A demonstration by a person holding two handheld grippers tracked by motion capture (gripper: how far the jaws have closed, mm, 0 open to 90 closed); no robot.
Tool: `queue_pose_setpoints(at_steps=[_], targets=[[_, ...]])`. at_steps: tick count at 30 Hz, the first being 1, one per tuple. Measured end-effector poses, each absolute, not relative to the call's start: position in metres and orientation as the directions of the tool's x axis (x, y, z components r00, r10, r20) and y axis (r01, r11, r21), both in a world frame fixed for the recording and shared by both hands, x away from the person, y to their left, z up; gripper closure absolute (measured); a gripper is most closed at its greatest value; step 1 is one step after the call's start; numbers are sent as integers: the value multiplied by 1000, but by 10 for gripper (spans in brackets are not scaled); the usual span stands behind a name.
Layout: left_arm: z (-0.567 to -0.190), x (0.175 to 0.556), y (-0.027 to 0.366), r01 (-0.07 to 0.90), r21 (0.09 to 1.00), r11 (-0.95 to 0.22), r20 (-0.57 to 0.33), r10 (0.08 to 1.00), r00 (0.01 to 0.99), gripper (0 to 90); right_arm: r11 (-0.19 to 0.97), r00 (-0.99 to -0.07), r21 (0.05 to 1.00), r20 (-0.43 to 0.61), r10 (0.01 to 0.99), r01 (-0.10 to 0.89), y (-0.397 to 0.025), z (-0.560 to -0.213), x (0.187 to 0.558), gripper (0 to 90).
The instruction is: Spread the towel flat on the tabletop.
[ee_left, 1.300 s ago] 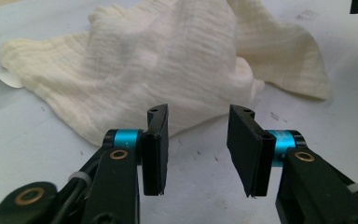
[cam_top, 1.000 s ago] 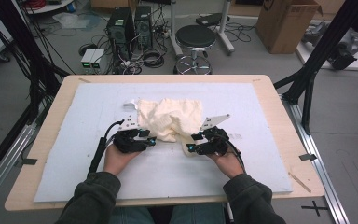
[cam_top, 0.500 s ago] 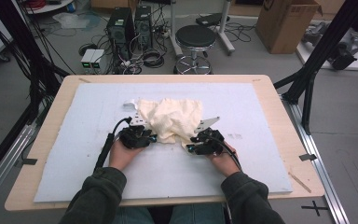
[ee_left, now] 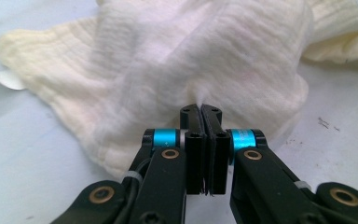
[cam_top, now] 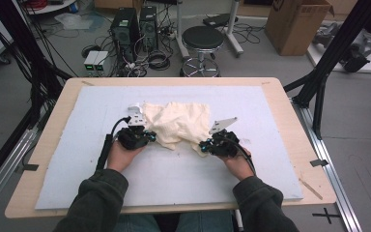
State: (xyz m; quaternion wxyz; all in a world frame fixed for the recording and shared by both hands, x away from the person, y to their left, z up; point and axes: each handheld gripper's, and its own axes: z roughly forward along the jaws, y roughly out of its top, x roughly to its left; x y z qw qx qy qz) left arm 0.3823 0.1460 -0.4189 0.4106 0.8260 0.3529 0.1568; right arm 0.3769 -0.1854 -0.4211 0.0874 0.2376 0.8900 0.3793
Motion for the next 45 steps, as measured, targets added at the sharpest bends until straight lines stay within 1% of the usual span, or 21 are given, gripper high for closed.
queue_pose_setpoints(at_steps=[3,7,10,13,16,19,22,26,30,34,38,42,43,45], targets=[[-410,383,159,450,808,-381,-53,714,698,879,577,-861,730,29,508,365,-197,-415,378,854],[-396,383,171,442,818,-369,-50,719,693,879,556,-852,747,27,523,365,-207,-409,379,853],[-391,384,173,432,823,-369,-41,720,693,878,561,-855,744,27,518,363,-206,-409,379,853],[-395,387,171,453,807,-379,-46,724,688,864,576,-856,730,22,517,367,-201,-412,380,853],[-400,387,170,466,806,-365,-62,731,679,752,579,-852,720,32,523,382,-201,-416,385,852],[-399,382,176,462,818,-343,-76,731,678,669,568,-844,719,46,535,400,-203,-418,388,851],[-396,375,184,450,833,-321,-91,722,685,653,561,-837,718,54,544,411,-205,-419,390,851],[-398,362,190,448,846,-288,-129,705,697,653,557,-835,723,48,548,408,-206,-419,391,850],[-408,349,183,450,830,-330,-135,664,736,655,554,-833,725,49,552,410,-205,-418,391,848],[-421,344,164,457,802,-384,-138,626,768,648,554,-833,727,44,551,405,-204,-418,389,847],[-431,345,145,464,798,-386,-152,616,773,623,553,-835,731,40,549,399,-203,-417,388,847],[-437,351,133,477,800,-363,-160,638,753,614,561,-840,729,34,542,392,-200,-417,386,846],[-438,352,131,477,802,-359,-153,649,745,620,565,-844,732,25,536,381,-200,-417,386,846],[-438,354,131,471,810,-350,-144,660,737,744,565,-846,734,26,532,378,-199,-417,385,846]])
